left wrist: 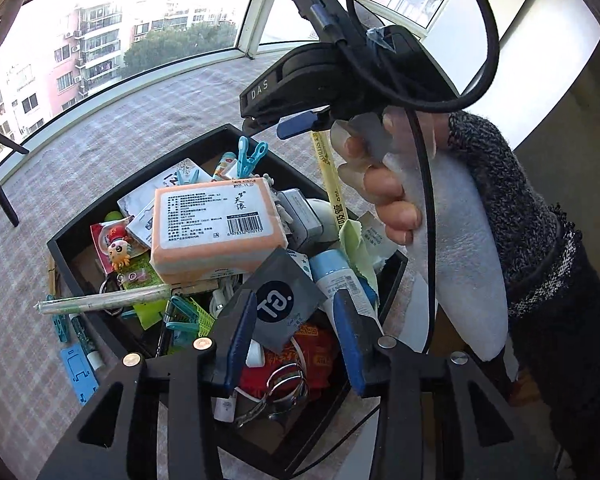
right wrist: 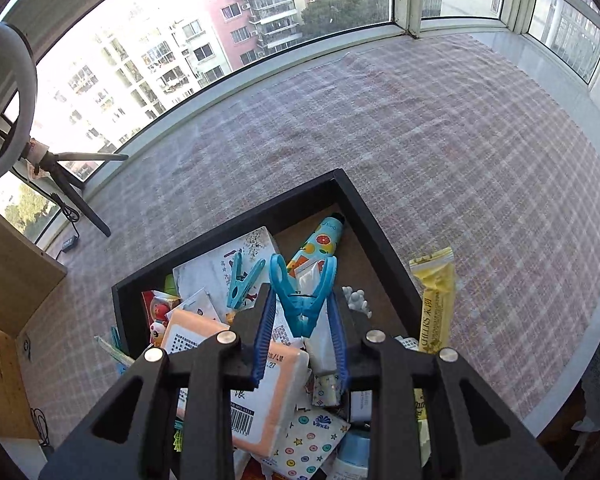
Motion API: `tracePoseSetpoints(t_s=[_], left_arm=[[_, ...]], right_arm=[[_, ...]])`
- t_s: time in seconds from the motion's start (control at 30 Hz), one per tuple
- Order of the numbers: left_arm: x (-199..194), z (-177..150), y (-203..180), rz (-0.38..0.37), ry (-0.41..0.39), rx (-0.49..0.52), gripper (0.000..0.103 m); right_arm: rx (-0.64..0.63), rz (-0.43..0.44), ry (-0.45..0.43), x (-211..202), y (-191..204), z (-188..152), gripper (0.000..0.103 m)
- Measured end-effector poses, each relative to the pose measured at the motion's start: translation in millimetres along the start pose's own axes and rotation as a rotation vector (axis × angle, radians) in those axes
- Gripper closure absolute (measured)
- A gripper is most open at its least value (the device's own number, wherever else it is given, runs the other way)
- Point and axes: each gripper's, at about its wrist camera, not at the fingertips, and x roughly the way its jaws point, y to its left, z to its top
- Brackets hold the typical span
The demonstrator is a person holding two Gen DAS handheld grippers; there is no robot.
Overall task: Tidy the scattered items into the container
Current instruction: 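Carry the clothespin and sachet into the black tray and open both tools, then withdraw both tools from the tray toward the blue phone stand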
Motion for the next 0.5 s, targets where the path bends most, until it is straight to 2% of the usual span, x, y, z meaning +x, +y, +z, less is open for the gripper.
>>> tracePoseSetpoints(t_s=[0.13,0.2,0.33,0.43,0.5], left_arm=[[-9,-4,16,0.023,-0.005,-0.035,0.066],[-16,-9,26,0.033,-0.015,-0.052,0.066],[-29,-27,58,0.081,-0.015,-0.113,0.066],[-44,-46,92,0.132,-0.019,-0.173,0.066],[-56,-60,118,0.158,-0.022,-0.23,0.066]], right_arm=[[0.004,0.011,-0.025,-6,-1,0,0.067],[0.014,0.03,-0.029,-7,-2,0,0.056],[0.007,0.058,-0.044,-11,3,-6,0.055],[-0.034,0.042,-0.086,-21,15,-14,0.055],[-0.057,0.062,-0.101,-29,25,-21,0.055]])
